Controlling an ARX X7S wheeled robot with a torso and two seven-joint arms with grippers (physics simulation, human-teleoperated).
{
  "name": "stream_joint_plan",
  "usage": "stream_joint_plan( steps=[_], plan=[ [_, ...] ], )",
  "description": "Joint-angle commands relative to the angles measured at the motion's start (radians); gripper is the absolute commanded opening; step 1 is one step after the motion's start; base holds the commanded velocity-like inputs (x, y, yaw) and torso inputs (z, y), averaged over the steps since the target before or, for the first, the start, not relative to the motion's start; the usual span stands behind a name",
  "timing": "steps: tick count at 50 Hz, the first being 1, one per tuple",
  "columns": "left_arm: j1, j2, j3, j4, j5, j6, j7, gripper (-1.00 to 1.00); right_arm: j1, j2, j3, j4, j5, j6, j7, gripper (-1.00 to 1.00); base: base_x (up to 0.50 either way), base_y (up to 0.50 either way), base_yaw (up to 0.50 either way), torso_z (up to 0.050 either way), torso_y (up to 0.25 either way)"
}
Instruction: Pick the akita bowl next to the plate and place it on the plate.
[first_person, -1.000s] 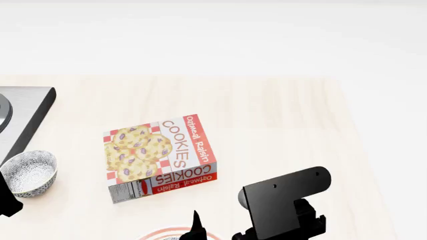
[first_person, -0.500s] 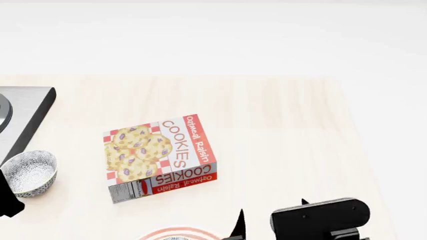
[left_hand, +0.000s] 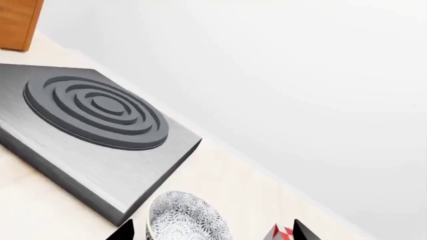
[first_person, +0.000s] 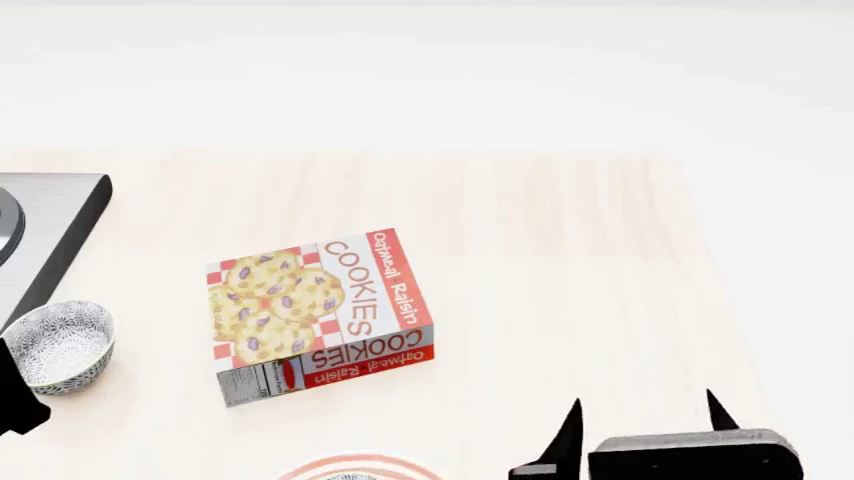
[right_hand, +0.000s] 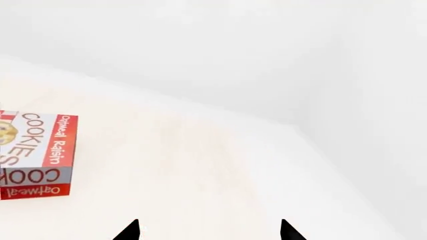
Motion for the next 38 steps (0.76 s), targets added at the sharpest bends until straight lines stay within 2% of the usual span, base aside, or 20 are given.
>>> stream_joint_plan(
  steps=[1,12,38],
  plan=[
    [0.0,-0.009,0.003,0.027,-0.008,-0.018,-0.02,1.0,-0.028,0.021,0.012,-0.028,-0.057,-0.056,0.035,1.0,0.0,0.0,0.0,0.0,0.0],
    [0.002,-0.013,0.005,0.035,-0.012,-0.02,-0.025,1.0,-0.045,0.037,0.031,-0.038,-0.064,-0.055,0.054,1.0,0.0,0.0,0.0,0.0,0.0],
    [-0.001,-0.014,0.009,0.023,-0.012,-0.01,-0.023,1.0,-0.105,0.101,0.15,-0.211,-0.003,0.002,0.116,1.0,0.0,0.0,0.0,0.0,0.0]
  ],
)
